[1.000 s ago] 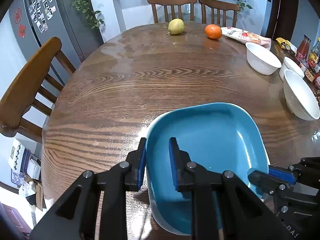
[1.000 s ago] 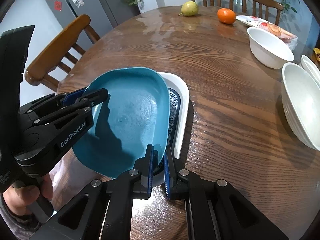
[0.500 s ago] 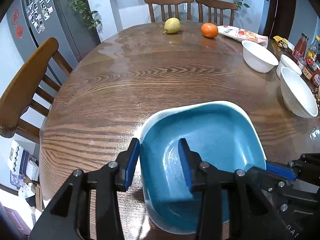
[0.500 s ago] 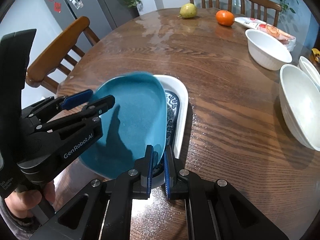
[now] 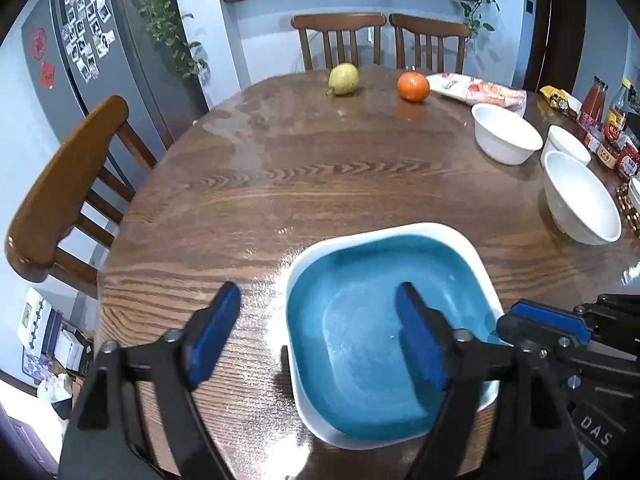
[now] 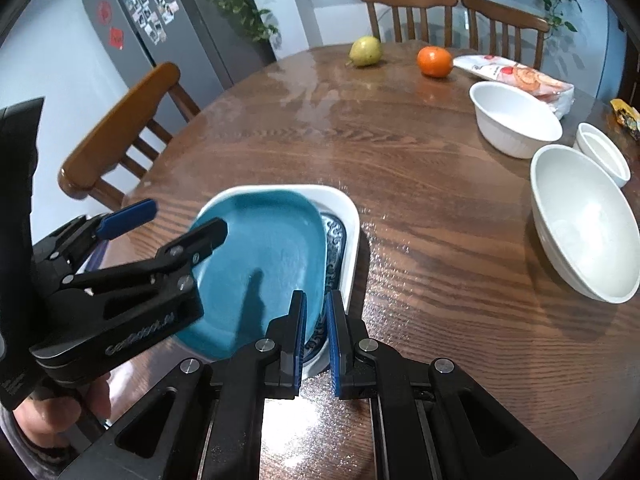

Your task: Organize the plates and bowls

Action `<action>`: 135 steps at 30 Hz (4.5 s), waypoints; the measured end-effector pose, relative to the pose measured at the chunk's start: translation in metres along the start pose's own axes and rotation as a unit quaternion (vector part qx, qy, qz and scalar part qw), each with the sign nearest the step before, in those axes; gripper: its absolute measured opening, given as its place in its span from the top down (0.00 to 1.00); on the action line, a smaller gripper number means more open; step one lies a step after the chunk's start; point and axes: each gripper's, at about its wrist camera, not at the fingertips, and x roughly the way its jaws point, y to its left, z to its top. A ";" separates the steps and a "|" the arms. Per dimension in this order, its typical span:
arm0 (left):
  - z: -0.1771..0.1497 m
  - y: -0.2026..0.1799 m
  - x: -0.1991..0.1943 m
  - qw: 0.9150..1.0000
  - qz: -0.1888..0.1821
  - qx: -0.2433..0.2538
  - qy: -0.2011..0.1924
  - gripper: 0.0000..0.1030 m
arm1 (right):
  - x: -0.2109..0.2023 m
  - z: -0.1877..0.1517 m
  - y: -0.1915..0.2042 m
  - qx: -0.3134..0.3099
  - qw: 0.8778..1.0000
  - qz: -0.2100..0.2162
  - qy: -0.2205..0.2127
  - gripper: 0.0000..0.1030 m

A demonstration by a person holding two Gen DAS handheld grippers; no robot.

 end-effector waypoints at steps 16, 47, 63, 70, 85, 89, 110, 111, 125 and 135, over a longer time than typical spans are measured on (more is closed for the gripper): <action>0.012 -0.013 -0.036 0.999 0.005 0.004 -0.043 0.01 | -0.049 -0.001 -0.018 0.023 0.995 0.013 -0.091 0.40; 0.076 -0.172 0.036 0.987 -0.143 0.000 0.073 0.03 | -0.080 -0.015 -0.230 0.224 0.968 -0.097 -0.052 0.39; 0.074 -0.195 0.064 0.985 -0.127 0.010 0.116 0.88 | -0.041 0.014 -0.228 0.158 0.987 -0.026 -0.004 0.86; 0.055 -0.157 0.037 0.986 -0.121 -0.008 0.116 0.88 | -0.048 0.008 -0.197 0.140 0.990 0.023 0.019 0.86; 0.037 -0.121 0.018 0.993 -0.071 -0.019 0.095 0.27 | -0.042 0.001 -0.169 0.130 0.990 0.029 0.034 0.81; 0.046 -0.115 0.003 0.996 -0.063 -0.015 0.068 0.27 | -0.066 0.003 -0.182 0.131 0.991 0.005 -0.003 0.80; 0.140 -0.139 -0.048 0.995 -0.070 0.043 -0.060 0.27 | -0.160 0.078 -0.186 0.088 0.987 -0.051 -0.122 0.80; 0.146 -0.139 -0.049 0.995 -0.069 0.044 -0.065 0.27 | -0.162 0.084 -0.184 0.084 0.987 -0.051 -0.125 0.80; 0.197 -0.139 0.022 0.995 -0.096 0.003 -0.005 0.24 | -0.092 0.146 -0.190 0.074 0.995 -0.035 -0.056 0.80; 0.180 -0.157 0.100 0.990 -0.118 -0.011 0.071 0.24 | -0.003 0.161 -0.218 0.085 0.996 -0.005 0.009 0.80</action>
